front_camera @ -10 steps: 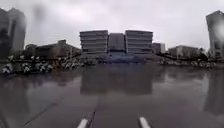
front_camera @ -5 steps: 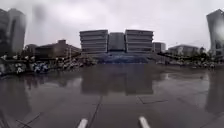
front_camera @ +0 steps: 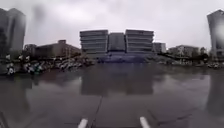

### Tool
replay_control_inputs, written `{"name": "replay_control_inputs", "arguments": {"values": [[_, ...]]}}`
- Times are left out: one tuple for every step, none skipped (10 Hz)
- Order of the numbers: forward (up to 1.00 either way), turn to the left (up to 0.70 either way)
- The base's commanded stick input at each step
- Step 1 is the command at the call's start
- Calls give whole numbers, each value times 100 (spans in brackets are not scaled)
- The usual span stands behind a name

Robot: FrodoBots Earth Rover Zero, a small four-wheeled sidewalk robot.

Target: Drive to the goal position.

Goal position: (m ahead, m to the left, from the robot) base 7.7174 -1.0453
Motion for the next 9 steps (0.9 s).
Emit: {"name": "replay_control_inputs", "arguments": {"values": [[100, 2], [100, 1], [100, 0], [100, -15], [100, -35], [100, -34], [100, 0], [100, 0], [100, 0]]}}
